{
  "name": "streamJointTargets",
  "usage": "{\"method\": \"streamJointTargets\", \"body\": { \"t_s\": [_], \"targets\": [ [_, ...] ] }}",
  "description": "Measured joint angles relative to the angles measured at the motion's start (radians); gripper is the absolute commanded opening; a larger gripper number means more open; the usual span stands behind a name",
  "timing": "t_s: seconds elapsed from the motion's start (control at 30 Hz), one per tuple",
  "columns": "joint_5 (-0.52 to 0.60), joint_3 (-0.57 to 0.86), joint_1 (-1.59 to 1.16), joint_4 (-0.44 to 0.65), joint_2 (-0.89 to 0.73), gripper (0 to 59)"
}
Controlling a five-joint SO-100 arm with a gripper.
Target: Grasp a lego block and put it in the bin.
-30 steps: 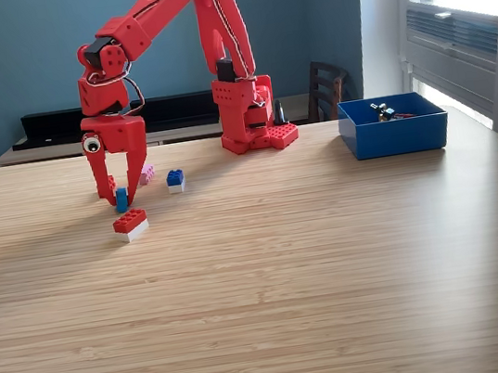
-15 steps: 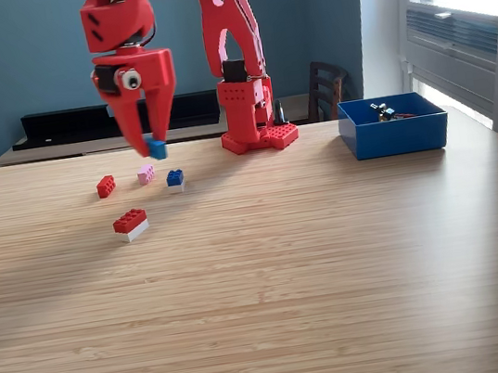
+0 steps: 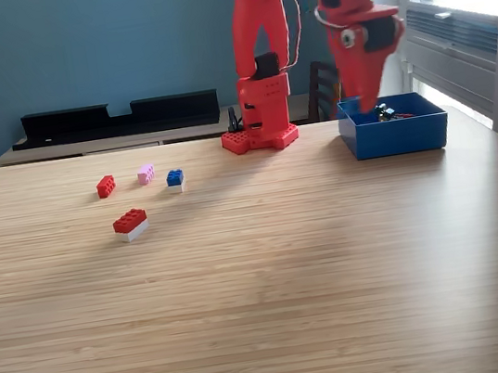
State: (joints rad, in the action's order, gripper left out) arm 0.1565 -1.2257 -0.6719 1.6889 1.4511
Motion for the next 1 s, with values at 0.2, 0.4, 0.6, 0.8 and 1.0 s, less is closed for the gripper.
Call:
{"method": "streamJointTargets", "body": {
  "t_s": [0.2, 0.4, 0.6, 0.8, 1.0],
  "targets": [
    [-0.092, 0.025, -0.279, 0.0, -0.017, 0.1],
    [-0.135, 0.067, -0.499, 0.0, -0.018, 0.1],
    [-0.172, 0.098, -0.58, 0.0, -0.018, 21.0],
    [-0.193, 0.1, -0.581, 0.0, -0.018, 29.2],
    [-0.202, 0.1, -0.581, 0.0, -0.018, 25.2]
  ]
}}
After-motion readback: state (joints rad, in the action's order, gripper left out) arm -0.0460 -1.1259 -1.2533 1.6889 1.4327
